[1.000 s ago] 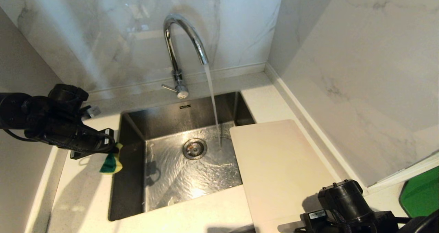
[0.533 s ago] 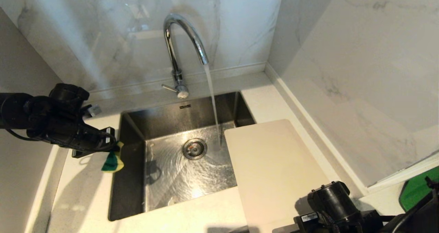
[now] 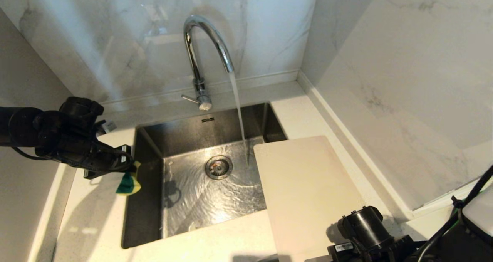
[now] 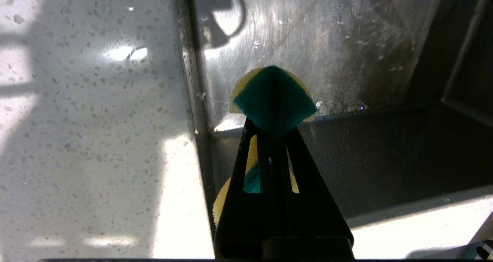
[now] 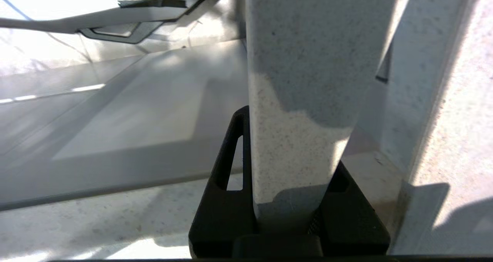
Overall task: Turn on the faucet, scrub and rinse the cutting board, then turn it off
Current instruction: Put down the cutting board
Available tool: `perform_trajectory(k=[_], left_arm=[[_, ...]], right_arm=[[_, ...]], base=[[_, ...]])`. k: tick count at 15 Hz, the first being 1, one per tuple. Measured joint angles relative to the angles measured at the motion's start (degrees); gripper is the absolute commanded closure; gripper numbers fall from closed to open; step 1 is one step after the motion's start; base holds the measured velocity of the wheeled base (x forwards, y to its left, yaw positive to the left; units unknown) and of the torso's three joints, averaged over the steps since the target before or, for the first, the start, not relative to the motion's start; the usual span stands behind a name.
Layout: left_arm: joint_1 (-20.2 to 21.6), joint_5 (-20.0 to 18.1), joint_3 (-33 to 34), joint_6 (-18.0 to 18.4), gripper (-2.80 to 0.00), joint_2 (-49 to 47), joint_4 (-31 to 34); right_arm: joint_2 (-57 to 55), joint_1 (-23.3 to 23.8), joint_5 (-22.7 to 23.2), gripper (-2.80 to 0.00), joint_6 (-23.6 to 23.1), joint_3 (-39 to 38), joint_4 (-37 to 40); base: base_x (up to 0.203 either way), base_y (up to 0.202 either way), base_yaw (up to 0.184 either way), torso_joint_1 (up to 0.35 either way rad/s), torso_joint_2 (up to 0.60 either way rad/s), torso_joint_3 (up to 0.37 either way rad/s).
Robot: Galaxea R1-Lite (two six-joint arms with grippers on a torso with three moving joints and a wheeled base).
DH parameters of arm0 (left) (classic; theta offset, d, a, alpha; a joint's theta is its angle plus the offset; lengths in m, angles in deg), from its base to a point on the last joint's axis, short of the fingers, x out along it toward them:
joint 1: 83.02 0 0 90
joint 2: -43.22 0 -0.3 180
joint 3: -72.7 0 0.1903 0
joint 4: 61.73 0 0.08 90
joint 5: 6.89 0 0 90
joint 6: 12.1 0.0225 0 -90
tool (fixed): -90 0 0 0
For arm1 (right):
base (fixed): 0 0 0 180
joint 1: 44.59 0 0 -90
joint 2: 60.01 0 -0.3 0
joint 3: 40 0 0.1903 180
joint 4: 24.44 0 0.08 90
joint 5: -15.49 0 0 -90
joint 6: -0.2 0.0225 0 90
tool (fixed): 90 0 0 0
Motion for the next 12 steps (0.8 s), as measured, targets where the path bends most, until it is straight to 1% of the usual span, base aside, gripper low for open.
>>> perform_trajectory(k=[11, 12], left_arm=[[-0.1, 0.0, 0.1, 0.0, 0.00, -0.7, -0.4], [-0.1, 0.0, 0.1, 0.0, 0.00, -0.8, -0.4]], right_arm=[[-2.4, 0.0, 0.2, 0.00, 0.6, 0.9, -0.1], [-2.4, 0.0, 0.1, -2.80, 0.6, 0.9, -0.1]], base=[[0.000, 0.000, 0.000, 0.000, 0.00, 0.000], [0.000, 0.000, 0.000, 0.000, 0.00, 0.000]])
